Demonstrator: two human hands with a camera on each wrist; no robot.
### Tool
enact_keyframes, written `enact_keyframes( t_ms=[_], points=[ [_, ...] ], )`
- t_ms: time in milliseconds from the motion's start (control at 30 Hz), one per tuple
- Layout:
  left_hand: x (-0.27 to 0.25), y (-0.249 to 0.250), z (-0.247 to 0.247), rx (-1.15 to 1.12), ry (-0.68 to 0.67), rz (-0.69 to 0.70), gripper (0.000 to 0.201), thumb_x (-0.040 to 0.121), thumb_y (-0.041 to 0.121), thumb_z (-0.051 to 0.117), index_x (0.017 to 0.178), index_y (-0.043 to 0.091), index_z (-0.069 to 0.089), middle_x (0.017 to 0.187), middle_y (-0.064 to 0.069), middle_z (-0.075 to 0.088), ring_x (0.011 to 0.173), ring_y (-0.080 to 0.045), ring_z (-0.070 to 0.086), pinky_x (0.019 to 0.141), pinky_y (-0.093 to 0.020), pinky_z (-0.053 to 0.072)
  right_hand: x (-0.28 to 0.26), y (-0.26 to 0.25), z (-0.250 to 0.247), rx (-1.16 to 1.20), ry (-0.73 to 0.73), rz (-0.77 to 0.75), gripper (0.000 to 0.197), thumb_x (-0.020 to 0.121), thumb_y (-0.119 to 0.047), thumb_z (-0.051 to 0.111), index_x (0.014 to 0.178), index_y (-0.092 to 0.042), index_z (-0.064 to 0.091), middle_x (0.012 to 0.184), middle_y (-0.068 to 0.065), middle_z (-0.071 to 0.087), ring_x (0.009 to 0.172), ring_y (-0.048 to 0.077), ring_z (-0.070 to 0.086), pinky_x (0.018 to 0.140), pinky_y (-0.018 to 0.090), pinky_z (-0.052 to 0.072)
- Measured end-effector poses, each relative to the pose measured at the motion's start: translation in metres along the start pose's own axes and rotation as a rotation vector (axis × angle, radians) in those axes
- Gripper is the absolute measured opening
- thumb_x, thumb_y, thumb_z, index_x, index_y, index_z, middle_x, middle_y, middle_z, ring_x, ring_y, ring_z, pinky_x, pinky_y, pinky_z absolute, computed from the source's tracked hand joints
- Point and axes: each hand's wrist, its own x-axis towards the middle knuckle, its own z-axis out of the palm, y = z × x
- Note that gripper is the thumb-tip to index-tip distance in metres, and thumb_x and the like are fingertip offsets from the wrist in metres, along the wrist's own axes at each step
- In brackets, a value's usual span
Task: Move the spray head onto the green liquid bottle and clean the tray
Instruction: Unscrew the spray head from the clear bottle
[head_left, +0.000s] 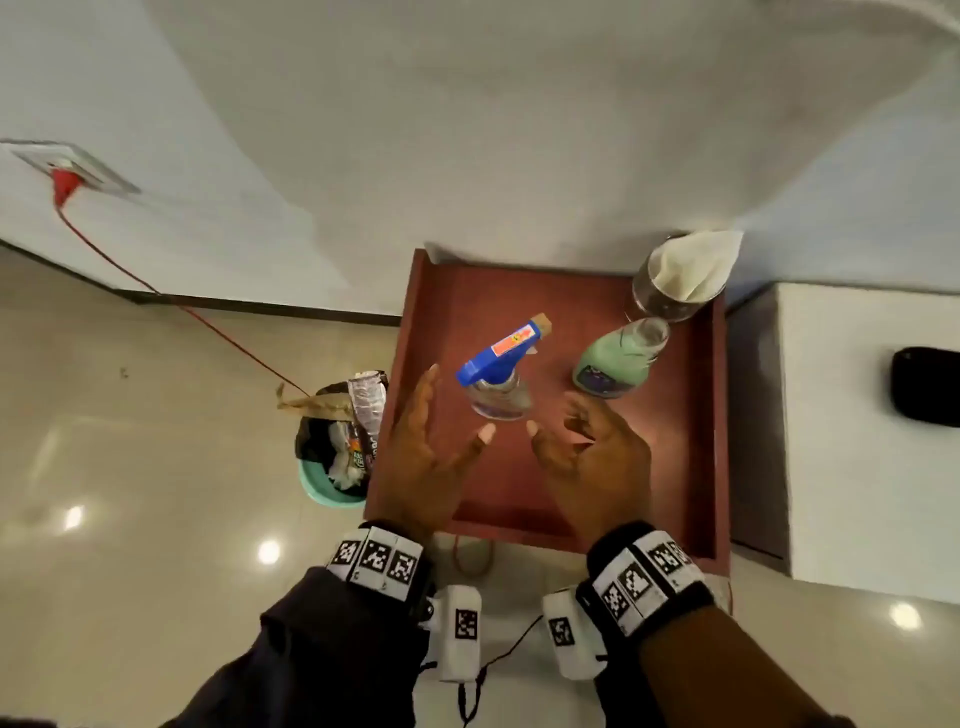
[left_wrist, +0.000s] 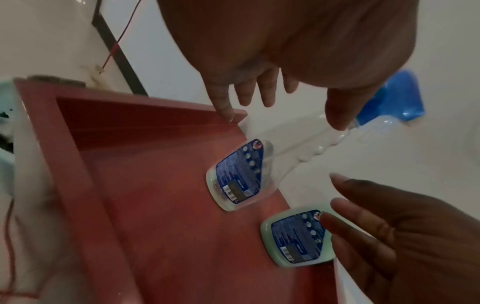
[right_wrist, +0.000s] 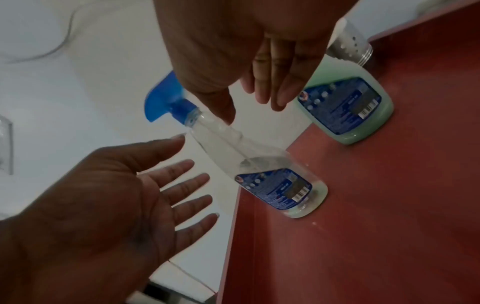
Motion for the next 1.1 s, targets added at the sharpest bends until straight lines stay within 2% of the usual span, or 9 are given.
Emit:
enact_keyframes(
  t_ms=[100, 200, 333, 500, 700, 833, 967, 1033, 1100],
  points=[
    [0.016, -0.028, 0.023, -0.152, 0.008, -0.022, 0.097, 0.078, 0.050, 0.082, 0.158, 0.036, 0.031, 0.165, 0.012, 0.037, 0.152, -0.005, 0.035, 0.116, -0.027, 0.042, 0.013, 0.029, 0.024, 0.062, 0.014, -0.025, 0.063, 0.077, -0.042, 0.080, 0.135, -0.029, 0.061, 0.127, -0.008, 0.070, 0.112, 0.009, 0.067, 0.095, 0.040, 0.058],
    [0.030, -0.041, 0.035, -0.207, 0.027, 0.016, 0.081, 0.091, 0.018, 0.077, 0.160, 0.020, 0.034, 0.164, 0.006, 0.040, 0.149, -0.004, 0.037, 0.106, -0.005, 0.038, 0.023, 0.048, 0.042, 0.076, -0.003, -0.071, 0.071, 0.075, -0.047, 0.080, 0.140, -0.031, 0.057, 0.135, -0.004, 0.067, 0.123, 0.013, 0.064, 0.103, 0.039, 0.054],
    [0.030, -0.050, 0.041, -0.338, 0.042, 0.032, 0.075, 0.094, 0.015, 0.072, 0.159, 0.023, 0.036, 0.164, 0.006, 0.040, 0.151, -0.006, 0.037, 0.121, -0.027, 0.036, 0.020, 0.062, 0.051, 0.084, -0.002, -0.140, 0.072, 0.078, -0.046, 0.081, 0.144, -0.032, 0.054, 0.136, -0.004, 0.067, 0.124, 0.008, 0.062, 0.104, 0.032, 0.052],
    [0.003, -0.047, 0.034, -0.396, 0.060, 0.109, 0.068, 0.093, 0.024, 0.073, 0.154, 0.030, 0.042, 0.162, 0.006, 0.042, 0.151, -0.011, 0.037, 0.110, -0.019, 0.039, -0.005, 0.063, 0.046, 0.085, 0.048, -0.229, 0.074, 0.076, -0.057, 0.074, 0.143, -0.033, 0.054, 0.138, -0.006, 0.066, 0.127, 0.008, 0.060, 0.102, 0.039, 0.054],
    [-0.042, -0.045, 0.020, -0.307, -0.054, 0.203, 0.059, 0.093, 0.025, 0.074, 0.146, 0.027, 0.050, 0.122, 0.035, 0.054, 0.102, 0.031, 0.054, 0.084, 0.004, 0.043, -0.045, 0.064, 0.037, 0.129, 0.071, -0.244, 0.080, 0.071, -0.062, 0.071, 0.143, -0.032, 0.054, 0.142, -0.008, 0.062, 0.127, 0.006, 0.059, 0.104, 0.037, 0.053],
    [-0.041, -0.061, 0.020, -0.182, -0.022, 0.182, 0.072, 0.087, 0.046, 0.077, 0.150, 0.035, 0.046, 0.147, 0.019, 0.051, 0.138, 0.000, 0.045, 0.112, -0.025, 0.041, -0.043, 0.078, 0.039, 0.139, 0.031, -0.193, 0.082, 0.070, -0.064, 0.070, 0.144, -0.033, 0.051, 0.143, -0.007, 0.061, 0.129, 0.006, 0.057, 0.105, 0.039, 0.052],
    [-0.018, -0.071, 0.027, -0.108, 0.017, 0.160, 0.098, 0.065, 0.079, 0.073, 0.151, 0.048, 0.037, 0.152, 0.025, 0.043, 0.142, 0.000, 0.038, 0.120, -0.041, 0.040, -0.025, 0.088, 0.046, 0.111, -0.046, -0.146, 0.080, 0.077, -0.053, 0.077, 0.148, -0.029, 0.049, 0.148, -0.008, 0.057, 0.132, 0.008, 0.056, 0.108, 0.037, 0.051],
    [-0.001, -0.071, 0.035, -0.140, 0.031, 0.107, 0.104, 0.065, 0.075, 0.078, 0.154, 0.047, 0.032, 0.162, 0.015, 0.039, 0.142, -0.002, 0.036, 0.122, -0.042, 0.038, -0.008, 0.089, 0.053, 0.122, -0.112, -0.111, 0.081, 0.081, -0.045, 0.080, 0.151, -0.029, 0.045, 0.151, -0.006, 0.054, 0.133, 0.011, 0.056, 0.109, 0.034, 0.050],
    [0.011, -0.068, 0.042, -0.269, -0.004, -0.022, 0.102, 0.077, 0.050, 0.085, 0.160, 0.039, 0.027, 0.164, 0.005, 0.041, 0.143, -0.007, 0.040, 0.123, -0.044, 0.035, 0.010, 0.087, 0.062, 0.134, -0.231, -0.088, 0.096, 0.075, -0.050, 0.082, 0.155, -0.041, 0.031, 0.154, -0.003, 0.049, 0.135, 0.011, 0.053, 0.109, 0.039, 0.050]
  ],
)
